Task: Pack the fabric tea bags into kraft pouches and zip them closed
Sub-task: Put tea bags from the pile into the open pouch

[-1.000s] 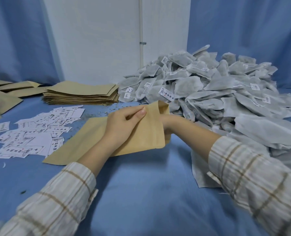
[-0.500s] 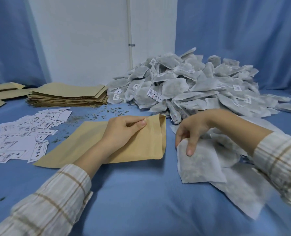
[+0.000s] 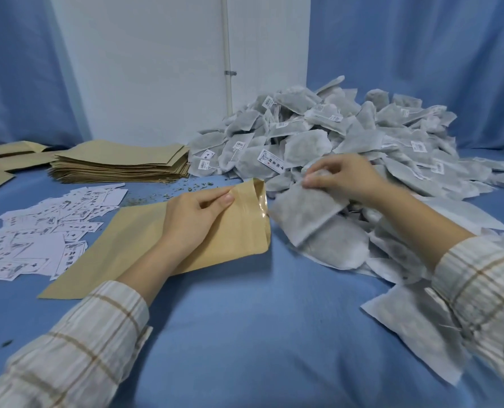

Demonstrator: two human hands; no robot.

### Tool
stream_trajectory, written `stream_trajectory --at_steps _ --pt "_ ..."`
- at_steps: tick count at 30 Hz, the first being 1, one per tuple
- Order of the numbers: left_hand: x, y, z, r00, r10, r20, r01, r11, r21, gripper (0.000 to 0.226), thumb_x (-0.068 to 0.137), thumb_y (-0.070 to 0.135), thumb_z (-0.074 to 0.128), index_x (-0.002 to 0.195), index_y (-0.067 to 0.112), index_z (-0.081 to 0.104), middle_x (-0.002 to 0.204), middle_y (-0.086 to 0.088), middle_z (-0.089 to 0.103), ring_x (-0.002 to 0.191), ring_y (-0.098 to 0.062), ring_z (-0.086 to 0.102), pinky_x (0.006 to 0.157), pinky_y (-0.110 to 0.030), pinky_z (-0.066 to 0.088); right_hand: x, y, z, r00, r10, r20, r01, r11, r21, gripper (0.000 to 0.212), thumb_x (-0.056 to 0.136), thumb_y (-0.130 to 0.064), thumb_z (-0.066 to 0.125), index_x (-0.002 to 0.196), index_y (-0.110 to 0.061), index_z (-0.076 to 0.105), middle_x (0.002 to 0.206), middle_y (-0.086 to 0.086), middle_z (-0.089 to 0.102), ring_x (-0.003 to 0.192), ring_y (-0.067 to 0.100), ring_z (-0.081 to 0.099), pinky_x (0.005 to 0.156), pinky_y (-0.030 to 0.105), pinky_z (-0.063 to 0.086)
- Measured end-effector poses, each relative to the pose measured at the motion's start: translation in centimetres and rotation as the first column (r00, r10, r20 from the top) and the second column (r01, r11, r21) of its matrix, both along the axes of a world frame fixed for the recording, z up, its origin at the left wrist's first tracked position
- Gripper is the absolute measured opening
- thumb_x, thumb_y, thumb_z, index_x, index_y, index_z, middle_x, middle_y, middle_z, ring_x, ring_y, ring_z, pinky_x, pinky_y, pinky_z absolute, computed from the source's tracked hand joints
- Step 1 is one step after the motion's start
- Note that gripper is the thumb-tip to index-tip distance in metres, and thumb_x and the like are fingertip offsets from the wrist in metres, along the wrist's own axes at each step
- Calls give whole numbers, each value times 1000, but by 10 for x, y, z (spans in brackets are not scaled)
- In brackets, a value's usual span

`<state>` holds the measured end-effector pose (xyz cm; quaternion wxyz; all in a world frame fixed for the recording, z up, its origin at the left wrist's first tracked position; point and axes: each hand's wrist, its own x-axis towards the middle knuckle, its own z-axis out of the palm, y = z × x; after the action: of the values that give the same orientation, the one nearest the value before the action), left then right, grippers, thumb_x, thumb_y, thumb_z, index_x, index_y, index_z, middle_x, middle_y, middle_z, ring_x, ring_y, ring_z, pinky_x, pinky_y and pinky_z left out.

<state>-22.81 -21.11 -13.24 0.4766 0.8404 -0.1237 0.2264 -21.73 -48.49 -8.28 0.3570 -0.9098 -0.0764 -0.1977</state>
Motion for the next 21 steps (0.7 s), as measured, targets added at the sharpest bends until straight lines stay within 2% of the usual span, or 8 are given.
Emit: stream_trajectory --at_steps 3,5,8,11,15,17,19,21 --pt "2 0 -2 998 45 40 -46 999 12 17 84 45 64 99 42 70 102 16 70 79 9 53 69 4 32 1 6 2 997 -73 34 63 970 234 17 64 -44 80 72 -32 72 75 -8 66 71 4 55 66 17 42" --pt "2 -1 -2 995 68 73 -69 998 10 19 86 43 62 103 40 69 105 14 70 84 9 50 70 5 30 0 17 0 997 -71 11 65 961 267 16 62 -42 82 68 -31 72 74 -7 66 66 2 54 60 14 41" --pt "0 -7 0 992 67 105 -64 997 -32 17 86 42 62 101 41 69 105 12 71 86 13 48 72 5 30 2 45 -9 1000 -12 0 12 983 185 12 66 -39 80 65 -31 71 75 -12 66 69 -1 54 60 13 42" --pt "-2 -11 6 994 47 98 -37 994 -100 15 85 41 64 99 41 70 106 14 70 88 16 50 76 4 32 5 71 -19 999 7 41 -7 1000 11 8 72 -31 74 66 -31 68 65 -18 60 60 -14 51 55 0 35" --pt "-4 -3 10 996 12 86 1 989 -148 12 84 41 66 94 45 69 104 20 69 94 13 56 85 -7 39 8 89 -19 993 -17 117 37 985 -170 5 75 -23 70 79 -21 72 59 -11 50 64 8 46 54 6 32" --pt "-6 -3 9 995 6 104 5 994 -109 11 84 41 66 93 46 69 102 20 70 86 20 54 77 -1 36 6 101 -15 988 -38 148 57 990 -127 7 80 -16 63 80 -16 70 62 -10 48 67 11 45 56 9 33" --pt "-6 -9 8 993 13 121 -4 997 -73 13 85 40 64 97 45 69 103 18 70 83 23 51 74 2 33 -2 113 -12 985 154 -83 -147 985 92 22 89 -10 51 69 -15 58 63 -7 47 64 13 44 52 10 34" --pt "-6 -13 8 993 10 116 -1 997 -75 12 85 41 64 95 47 68 103 21 69 85 23 51 75 3 33 -11 119 -11 835 372 -406 -304 926 223 34 95 -5 41 63 -15 45 61 1 40 56 14 38 50 20 31"
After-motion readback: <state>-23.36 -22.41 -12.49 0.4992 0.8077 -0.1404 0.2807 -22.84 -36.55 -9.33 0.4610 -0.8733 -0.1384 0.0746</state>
